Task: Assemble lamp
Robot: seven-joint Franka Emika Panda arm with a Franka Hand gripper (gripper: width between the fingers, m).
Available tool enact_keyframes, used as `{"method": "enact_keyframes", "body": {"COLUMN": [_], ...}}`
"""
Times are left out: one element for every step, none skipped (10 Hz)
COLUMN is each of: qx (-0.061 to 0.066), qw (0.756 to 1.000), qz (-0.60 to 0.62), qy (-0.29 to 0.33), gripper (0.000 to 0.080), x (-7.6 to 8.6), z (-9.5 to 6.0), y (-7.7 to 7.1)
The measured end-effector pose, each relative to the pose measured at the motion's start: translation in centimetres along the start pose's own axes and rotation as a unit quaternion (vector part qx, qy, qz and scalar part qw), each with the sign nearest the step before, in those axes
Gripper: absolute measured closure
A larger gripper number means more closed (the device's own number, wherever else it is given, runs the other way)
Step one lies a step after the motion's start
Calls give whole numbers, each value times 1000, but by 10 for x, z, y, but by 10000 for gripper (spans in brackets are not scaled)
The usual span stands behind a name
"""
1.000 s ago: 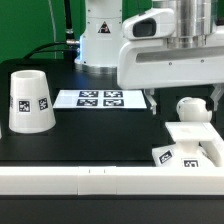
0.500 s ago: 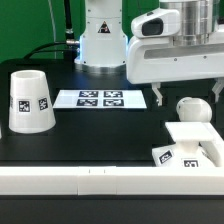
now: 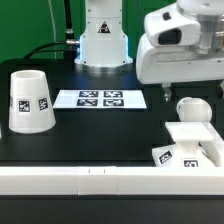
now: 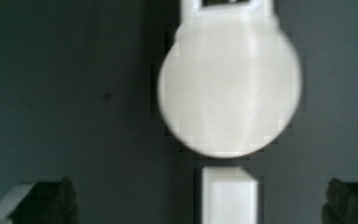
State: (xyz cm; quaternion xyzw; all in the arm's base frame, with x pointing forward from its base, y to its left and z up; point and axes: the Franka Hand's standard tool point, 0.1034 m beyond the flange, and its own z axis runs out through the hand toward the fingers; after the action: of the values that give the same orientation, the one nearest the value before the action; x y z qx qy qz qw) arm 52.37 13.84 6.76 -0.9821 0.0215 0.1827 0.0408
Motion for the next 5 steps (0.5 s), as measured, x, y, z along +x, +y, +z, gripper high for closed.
{"method": "enact_keyframes", "body": {"qx": [-1,-6,-7,-9,-12], "qw": [1000,998,995,993,989], "qz": [-3,-2,-1,-2,-4], "qy": [-19,-65,-95,-116,-145], "gripper": [100,100,100,100,100], "x": [1,-5,-3,-4,-8], "z": [2,4,4,8,13], "y": [-2,2,2,2,1]}}
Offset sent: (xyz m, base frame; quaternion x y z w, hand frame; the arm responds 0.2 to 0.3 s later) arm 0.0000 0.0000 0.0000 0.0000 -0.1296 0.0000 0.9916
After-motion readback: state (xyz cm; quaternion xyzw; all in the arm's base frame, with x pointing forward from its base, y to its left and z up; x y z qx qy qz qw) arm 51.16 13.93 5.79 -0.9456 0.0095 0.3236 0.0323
